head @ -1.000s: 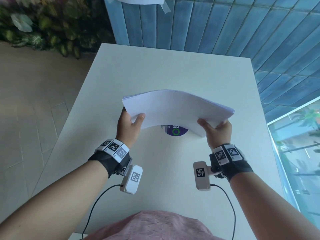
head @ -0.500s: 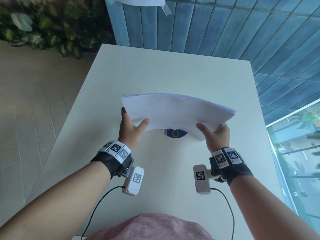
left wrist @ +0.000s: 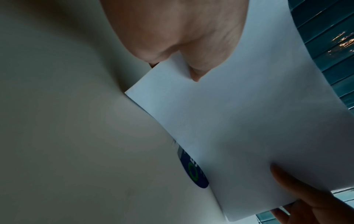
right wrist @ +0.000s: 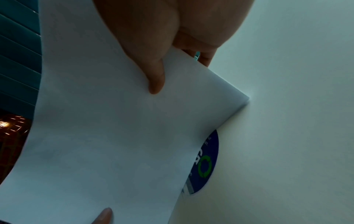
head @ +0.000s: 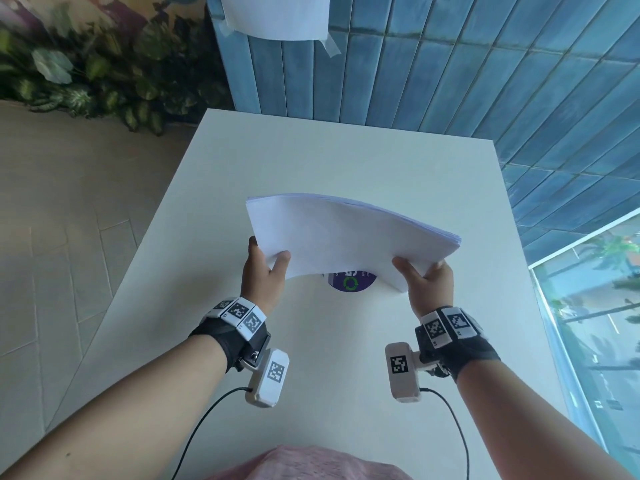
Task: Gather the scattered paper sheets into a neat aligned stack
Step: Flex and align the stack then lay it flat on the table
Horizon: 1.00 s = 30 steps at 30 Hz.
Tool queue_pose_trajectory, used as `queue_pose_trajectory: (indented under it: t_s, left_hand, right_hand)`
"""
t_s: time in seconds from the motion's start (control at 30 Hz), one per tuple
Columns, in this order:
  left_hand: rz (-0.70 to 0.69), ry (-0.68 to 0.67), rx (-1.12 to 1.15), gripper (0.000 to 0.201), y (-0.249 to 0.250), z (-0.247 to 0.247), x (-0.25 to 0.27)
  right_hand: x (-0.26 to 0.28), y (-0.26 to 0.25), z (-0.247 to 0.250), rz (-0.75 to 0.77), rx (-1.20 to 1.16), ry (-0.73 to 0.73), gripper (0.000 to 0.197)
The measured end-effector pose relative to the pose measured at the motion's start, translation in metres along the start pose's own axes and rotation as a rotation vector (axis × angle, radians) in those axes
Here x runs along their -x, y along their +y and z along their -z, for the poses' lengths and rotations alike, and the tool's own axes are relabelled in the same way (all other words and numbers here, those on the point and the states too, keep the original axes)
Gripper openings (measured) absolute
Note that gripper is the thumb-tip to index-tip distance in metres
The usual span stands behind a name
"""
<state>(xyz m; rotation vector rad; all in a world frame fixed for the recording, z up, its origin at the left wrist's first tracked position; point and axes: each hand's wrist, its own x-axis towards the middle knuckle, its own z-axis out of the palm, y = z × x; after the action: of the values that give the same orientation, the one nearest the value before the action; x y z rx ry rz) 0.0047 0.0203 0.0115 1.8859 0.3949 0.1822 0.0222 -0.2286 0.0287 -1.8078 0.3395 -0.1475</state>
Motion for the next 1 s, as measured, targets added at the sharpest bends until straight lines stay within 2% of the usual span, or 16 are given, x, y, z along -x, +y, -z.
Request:
queue_pose_trajectory:
  t_s: [0.23,0.4,0.47,0.53,0.6,0.63,0.7,0.77,0.83,0.9,1.0]
  left_hand:
    - [0.026,-0.056,-0.057,0.035,0.006,0.015,-0.001]
    - [0.022,-0.029,-0.050,0.050,0.021,0.035,-0.010]
    - [-0.080,0.029,-0.047,0.061,0.037,0.043,-0.012]
    - [-0.262,0.112,-0.122,0.085,0.058,0.051,-0.012]
    - [-0.438,0.170,-0.239,0.097,0.083,0.056,-0.011]
    - [-0.525,0.145,-0.316,0.097,0.095,0.057,-0.010]
    - [-0.697,0.015,-0.501,0.084,0.116,0.052,-0.007]
    - [-0.783,-0.127,-0.618,0.072,0.133,0.041,-0.001]
    - [-0.740,-0.197,-0.650,0.062,0.145,0.031,0.007]
    - [-0.671,-0.210,-0.647,0.046,0.151,0.026,0.012]
    - [-0.645,-0.235,-0.646,0.018,0.153,0.024,0.016]
  right_hand:
    - [-0.004,-0.030,0.010,0.074,0.046,-0.061,0.015]
    - [-0.007,-0.063,0.025,0.177,0.106,-0.129,0.018]
    - [-0.008,-0.074,0.029,0.204,0.183,-0.139,0.015]
    - [-0.008,-0.083,0.033,0.236,0.277,-0.140,0.014]
    - [-0.006,-0.093,0.036,0.279,0.353,-0.148,0.016]
    - [-0.004,-0.099,0.036,0.292,0.374,-0.156,0.018]
    - [0.001,-0.108,0.036,0.300,0.410,-0.164,0.025]
    - [0.005,-0.116,0.035,0.311,0.451,-0.173,0.025]
    - [0.009,-0.122,0.034,0.338,0.497,-0.206,0.019]
    - [0.010,-0.127,0.035,0.366,0.543,-0.239,0.009]
    - [0.012,-0.129,0.040,0.409,0.581,-0.252,0.013]
